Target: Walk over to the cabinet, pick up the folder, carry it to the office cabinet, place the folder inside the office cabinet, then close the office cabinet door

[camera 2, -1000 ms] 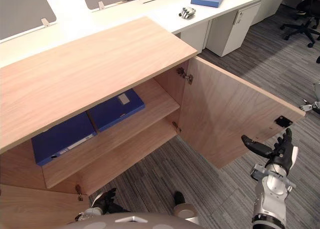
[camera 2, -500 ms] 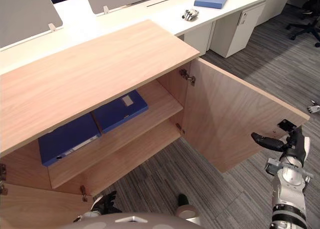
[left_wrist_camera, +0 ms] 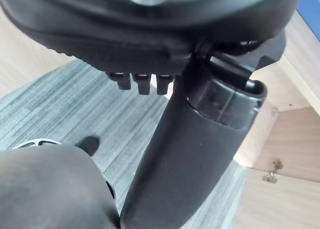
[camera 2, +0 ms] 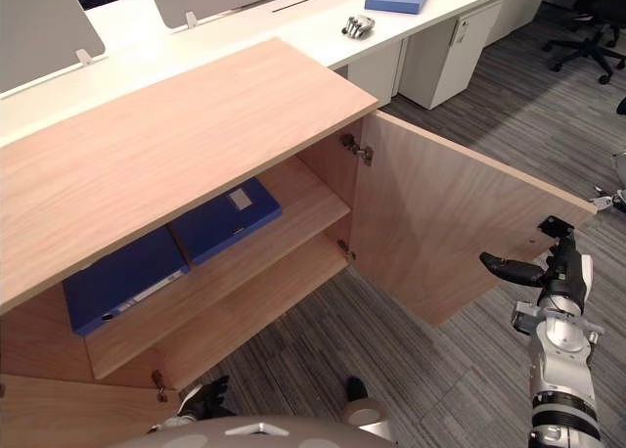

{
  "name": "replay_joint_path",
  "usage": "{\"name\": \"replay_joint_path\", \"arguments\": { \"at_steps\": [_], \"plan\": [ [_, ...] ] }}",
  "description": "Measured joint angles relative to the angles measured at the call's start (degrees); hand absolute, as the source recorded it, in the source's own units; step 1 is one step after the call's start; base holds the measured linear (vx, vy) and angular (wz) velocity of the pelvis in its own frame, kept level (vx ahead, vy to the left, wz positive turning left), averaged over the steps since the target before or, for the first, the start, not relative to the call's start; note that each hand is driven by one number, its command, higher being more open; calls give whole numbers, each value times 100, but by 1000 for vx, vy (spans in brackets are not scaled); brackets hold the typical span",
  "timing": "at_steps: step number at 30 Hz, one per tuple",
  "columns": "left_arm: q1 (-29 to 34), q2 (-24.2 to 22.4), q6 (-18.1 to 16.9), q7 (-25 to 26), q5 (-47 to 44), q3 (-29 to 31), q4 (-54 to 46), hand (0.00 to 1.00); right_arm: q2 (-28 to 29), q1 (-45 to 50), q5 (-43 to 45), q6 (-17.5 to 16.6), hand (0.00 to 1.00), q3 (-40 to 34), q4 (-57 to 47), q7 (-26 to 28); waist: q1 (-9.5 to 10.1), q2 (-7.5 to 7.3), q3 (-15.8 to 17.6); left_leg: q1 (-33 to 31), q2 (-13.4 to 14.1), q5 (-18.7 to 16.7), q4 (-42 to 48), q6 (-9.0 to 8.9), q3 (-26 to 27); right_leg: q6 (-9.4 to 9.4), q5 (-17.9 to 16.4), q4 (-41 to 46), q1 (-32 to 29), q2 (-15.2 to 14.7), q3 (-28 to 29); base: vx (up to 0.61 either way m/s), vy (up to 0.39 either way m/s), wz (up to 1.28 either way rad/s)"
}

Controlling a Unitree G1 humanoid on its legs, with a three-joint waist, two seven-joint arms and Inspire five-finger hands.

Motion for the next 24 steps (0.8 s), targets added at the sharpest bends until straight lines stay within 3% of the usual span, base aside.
{"name": "replay_joint_path", "arguments": {
  "at_steps": [9,17,24],
  "plan": [
    [4,-61,2,-4,58,32,1,100,1339,843,374,-5,100,-175,-1739,-86,-96,7,2,23,81,-6,24,-14,3,-51,92,-170,101,80,3,-29,-42,-2],
    [-51,-65,4,-26,187,36,13,100,1780,1568,448,-52,100,114,-2542,60,-100,-26,23,32,156,-68,132,-98,136,-83,127,-163,102,155,149,-13,-28,-10],
    [-231,-95,7,-32,287,5,146,100,2160,2572,447,-97,100,752,-3468,497,-155,-145,107,42,306,-136,311,-172,330,-155,190,-159,75,281,352,-37,-43,-16]
  ]
}}
